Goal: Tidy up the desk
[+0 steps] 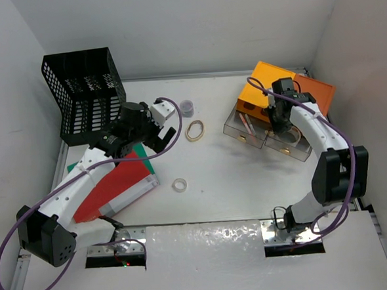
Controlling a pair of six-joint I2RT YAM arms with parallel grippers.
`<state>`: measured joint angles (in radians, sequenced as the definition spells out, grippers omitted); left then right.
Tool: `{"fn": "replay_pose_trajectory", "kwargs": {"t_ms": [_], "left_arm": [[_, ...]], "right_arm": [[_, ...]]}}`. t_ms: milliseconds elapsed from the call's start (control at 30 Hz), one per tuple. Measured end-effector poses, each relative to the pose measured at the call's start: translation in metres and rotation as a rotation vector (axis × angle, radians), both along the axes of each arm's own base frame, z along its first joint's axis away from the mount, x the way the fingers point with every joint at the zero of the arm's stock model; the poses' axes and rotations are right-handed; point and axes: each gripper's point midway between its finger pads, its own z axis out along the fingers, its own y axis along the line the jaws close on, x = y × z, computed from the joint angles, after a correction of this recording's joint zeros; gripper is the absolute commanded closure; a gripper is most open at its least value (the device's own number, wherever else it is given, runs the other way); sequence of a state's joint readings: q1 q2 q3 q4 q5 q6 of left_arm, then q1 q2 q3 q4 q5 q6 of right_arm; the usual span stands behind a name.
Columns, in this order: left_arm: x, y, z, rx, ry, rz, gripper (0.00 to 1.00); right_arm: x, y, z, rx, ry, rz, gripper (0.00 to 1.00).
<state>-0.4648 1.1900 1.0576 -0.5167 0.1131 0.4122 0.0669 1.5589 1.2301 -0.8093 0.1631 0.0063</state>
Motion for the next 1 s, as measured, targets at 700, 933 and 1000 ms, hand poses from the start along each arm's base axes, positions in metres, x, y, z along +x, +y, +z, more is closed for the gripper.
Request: {"fn": "replay_pose_trajectory", "kwargs": {"t_ms": [700,933,1000], "left_arm": [[0.003,0.004,0.005,0.032,-0.029,-0.006,0.00],[0.005,0.004,0.009,0.035,-0.044,-0.008,0.00],[0.005,0.004,0.011,0.034,-0.048,-0.009,0.01]], "right_arm": [[0.045,-0.034,0.007,-0.192,-0.062,0.129,1.00],[0.045,-0.045,0.003,-0.298,-0.053,0.164,1.00],[0.048,-0.051,0.003,-0.348,-0.063,0.166,1.00]]}}
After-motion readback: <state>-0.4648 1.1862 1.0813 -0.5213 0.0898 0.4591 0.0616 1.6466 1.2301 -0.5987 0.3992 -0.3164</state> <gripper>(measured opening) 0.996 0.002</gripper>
